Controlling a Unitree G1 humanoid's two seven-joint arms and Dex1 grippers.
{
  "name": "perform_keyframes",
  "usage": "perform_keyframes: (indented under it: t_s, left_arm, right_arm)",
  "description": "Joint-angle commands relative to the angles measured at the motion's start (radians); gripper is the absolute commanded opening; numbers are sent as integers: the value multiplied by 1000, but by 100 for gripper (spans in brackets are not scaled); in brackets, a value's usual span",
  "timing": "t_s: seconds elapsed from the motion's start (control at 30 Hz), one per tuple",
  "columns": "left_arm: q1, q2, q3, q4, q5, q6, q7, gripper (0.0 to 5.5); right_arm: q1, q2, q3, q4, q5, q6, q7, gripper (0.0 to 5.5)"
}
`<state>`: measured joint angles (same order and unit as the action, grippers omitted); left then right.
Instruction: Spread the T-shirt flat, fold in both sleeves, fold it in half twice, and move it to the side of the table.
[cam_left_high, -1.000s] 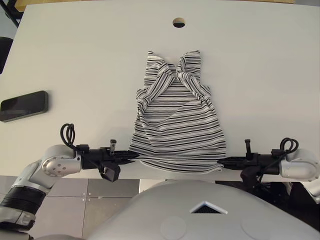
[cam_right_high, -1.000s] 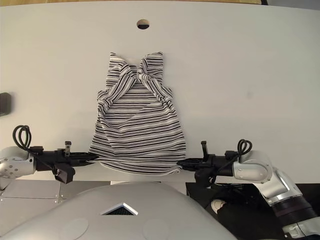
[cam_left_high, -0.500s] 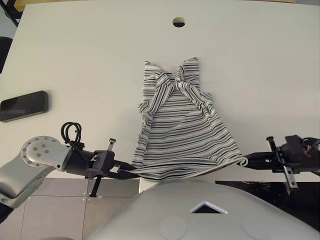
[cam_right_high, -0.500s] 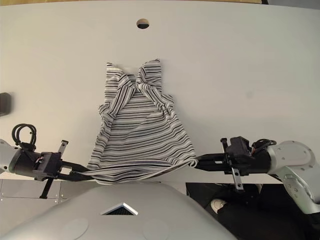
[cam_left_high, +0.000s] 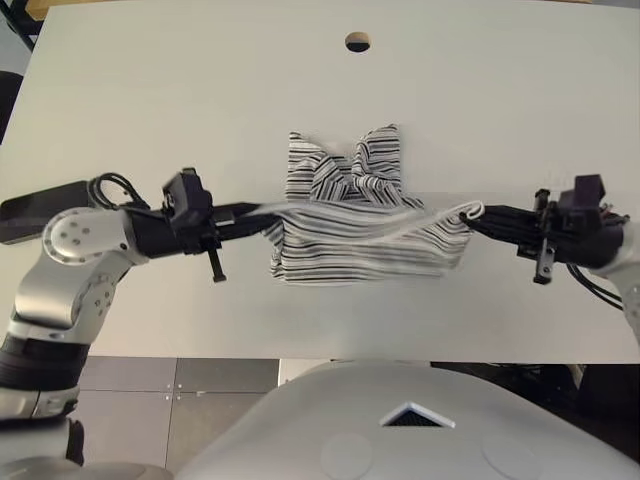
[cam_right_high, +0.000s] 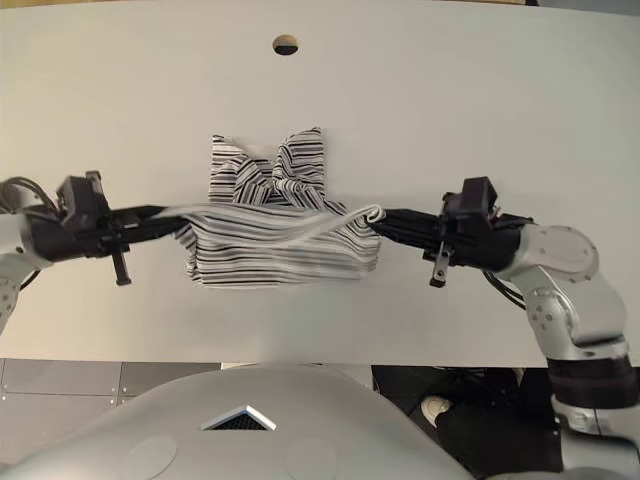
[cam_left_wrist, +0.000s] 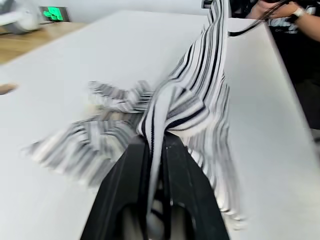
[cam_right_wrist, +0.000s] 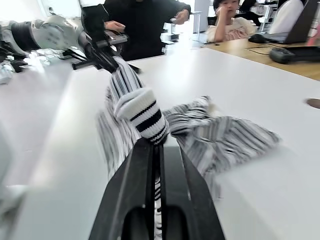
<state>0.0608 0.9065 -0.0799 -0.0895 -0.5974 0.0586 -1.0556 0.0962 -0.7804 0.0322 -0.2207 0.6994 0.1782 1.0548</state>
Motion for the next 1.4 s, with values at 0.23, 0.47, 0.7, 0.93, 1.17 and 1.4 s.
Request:
perform_keyframes:
  t_s: [0.23,0.47,0.7,0.93,1.17,1.4]
  left_arm:
    - [-292,-237,-27,502,215,-186,-78,12]
    - [-450,-322,-36,694,279,-167,-101,12]
    - [-536,-354,-35,864,355,-191,-132,61]
    - [-659,-367,49,1061,361,-138,-56,146]
    - [-788,-385,154,1213,339,-28,33,146]
    - [-752,-401,201,1108,312,-144,-8,146]
  right_arm:
    - [-296,226,68,391,-302,-117,-119,10]
    - [-464,326,50,662,-384,-192,-148,10]
    - [-556,414,38,887,-418,-265,-127,80]
    - [-656,478,-19,1053,-449,-308,-250,206]
    - [-828,504,-103,1318,-496,-340,-521,206]
    - [-696,525,18,1097,-576,-572,-302,206]
